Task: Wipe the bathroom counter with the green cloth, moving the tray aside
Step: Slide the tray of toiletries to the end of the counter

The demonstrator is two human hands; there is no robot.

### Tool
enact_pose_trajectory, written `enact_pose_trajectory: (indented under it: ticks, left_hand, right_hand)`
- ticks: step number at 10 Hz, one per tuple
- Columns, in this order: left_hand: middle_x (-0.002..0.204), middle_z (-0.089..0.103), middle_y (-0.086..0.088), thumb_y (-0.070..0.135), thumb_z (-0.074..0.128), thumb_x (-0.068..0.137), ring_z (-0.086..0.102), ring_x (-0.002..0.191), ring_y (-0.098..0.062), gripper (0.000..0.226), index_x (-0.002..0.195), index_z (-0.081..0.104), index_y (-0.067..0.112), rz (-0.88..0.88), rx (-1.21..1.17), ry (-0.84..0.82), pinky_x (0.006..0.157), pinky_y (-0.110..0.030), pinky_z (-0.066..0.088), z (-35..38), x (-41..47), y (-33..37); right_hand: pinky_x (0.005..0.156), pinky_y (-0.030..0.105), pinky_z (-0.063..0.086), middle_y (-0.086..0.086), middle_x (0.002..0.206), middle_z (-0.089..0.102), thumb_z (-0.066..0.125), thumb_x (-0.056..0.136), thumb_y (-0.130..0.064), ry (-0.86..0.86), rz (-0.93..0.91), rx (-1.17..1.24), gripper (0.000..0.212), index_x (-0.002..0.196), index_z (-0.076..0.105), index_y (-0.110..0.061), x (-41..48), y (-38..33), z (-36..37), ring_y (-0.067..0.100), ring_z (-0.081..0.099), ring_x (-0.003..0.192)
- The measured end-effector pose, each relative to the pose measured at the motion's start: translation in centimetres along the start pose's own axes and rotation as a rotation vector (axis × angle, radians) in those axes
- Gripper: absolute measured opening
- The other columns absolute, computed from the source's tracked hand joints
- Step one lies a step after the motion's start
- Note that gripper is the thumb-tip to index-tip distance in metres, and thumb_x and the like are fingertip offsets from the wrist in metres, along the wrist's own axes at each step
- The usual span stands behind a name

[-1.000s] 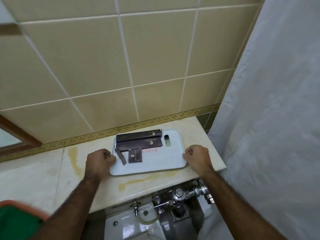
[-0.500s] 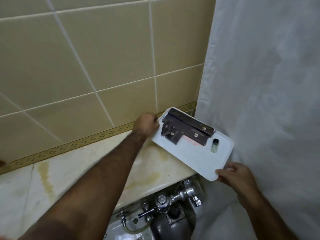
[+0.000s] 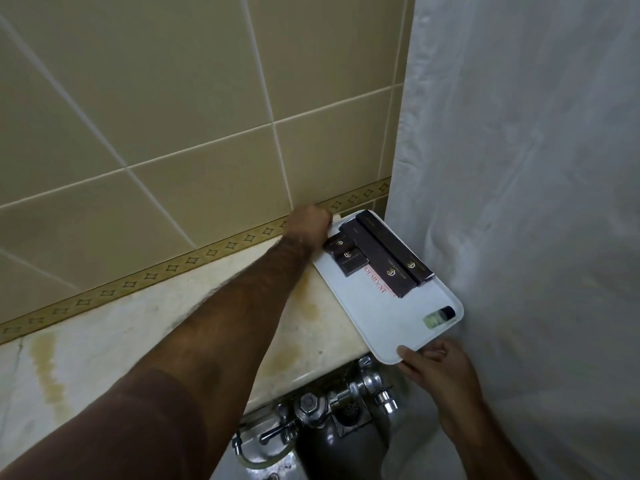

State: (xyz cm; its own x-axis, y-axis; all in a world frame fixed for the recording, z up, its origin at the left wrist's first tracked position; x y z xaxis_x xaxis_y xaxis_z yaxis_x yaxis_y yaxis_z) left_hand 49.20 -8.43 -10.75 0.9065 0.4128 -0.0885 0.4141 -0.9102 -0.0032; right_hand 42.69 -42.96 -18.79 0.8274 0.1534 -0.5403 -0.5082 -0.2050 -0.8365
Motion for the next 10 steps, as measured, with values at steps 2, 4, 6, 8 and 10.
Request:
enact_pose_trajectory:
  ticks: [2, 4, 6, 8, 10]
  left_hand:
    - [0.111, 0.068, -0.013, 0.004, 0.057, 0.091, 0.070, 0.102, -0.037, 0.023, 0.108, 0.072, 0.008, 0.012, 0.090, 0.053, 0.081, -0.042, 0.055, -0.4, -0.9, -0.3]
    - [0.114, 0.067, -0.015, 0.006, 0.053, 0.089, 0.066, 0.105, -0.038, 0.026, 0.110, 0.069, 0.004, -0.038, -0.041, 0.098, 0.091, -0.044, 0.054, -0.7, -2.7, -1.8]
    - [0.121, 0.068, -0.013, 0.020, 0.047, 0.100, 0.063, 0.113, -0.034, 0.031, 0.119, 0.068, 0.007, -0.077, -0.174, 0.185, 0.091, -0.039, 0.052, -1.5, -6.7, -4.5]
    - [0.148, 0.053, -0.010, 0.042, 0.043, 0.103, 0.048, 0.135, -0.029, 0.052, 0.144, 0.051, 0.010, -0.077, -0.229, 0.158, 0.111, -0.039, 0.039, -1.8, -12.2, -7.4]
    - [0.163, 0.033, -0.007, 0.058, 0.038, 0.101, 0.028, 0.150, -0.027, 0.072, 0.156, 0.034, 0.012, -0.192, -0.187, 0.240, 0.123, -0.045, 0.020, -5.6, -22.1, -15.1]
  right_hand:
    - [0.061, 0.025, 0.063, 0.014, 0.084, 0.079, 0.088, 0.076, 0.002, 0.005, -0.022, 0.028, 0.026, 0.094, 0.069, 0.000, -0.3, 0.8, 2.4, 0.018, 0.080, 0.073]
    - [0.056, 0.020, 0.060, 0.014, 0.082, 0.078, 0.090, 0.073, 0.001, 0.008, -0.040, -0.006, 0.028, 0.089, 0.067, 0.001, -0.5, 0.2, 3.8, 0.016, 0.080, 0.068]
    - [0.043, 0.024, 0.045, 0.002, 0.056, 0.069, 0.079, 0.077, -0.064, 0.060, -0.189, -0.654, 0.057, 0.066, 0.066, -0.010, -1.9, -2.6, 2.7, 0.017, 0.069, 0.049]
    - [0.067, 0.035, 0.051, -0.004, 0.086, 0.069, 0.041, 0.092, -0.076, 0.043, -0.787, -0.997, 0.058, 0.091, 0.065, -0.023, -5.2, -11.3, 8.2, 0.023, 0.066, 0.083]
    - [0.126, 0.052, 0.022, 0.011, 0.170, 0.027, 0.039, 0.095, -0.073, -0.300, -1.081, -1.406, 0.087, 0.161, 0.031, -0.017, -9.1, -15.6, 23.0, 0.029, 0.012, 0.160]
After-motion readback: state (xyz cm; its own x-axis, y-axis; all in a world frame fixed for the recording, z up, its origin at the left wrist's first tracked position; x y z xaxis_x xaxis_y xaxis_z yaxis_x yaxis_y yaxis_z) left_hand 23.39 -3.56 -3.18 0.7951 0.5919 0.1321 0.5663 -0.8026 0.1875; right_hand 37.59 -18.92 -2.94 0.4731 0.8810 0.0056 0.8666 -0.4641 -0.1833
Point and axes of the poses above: each hand's wrist, its own x-axis towards the middle knuckle, its own z-axis out of the palm, y = z × x, the point moved 8 cm from there along x, towards the middle knuckle
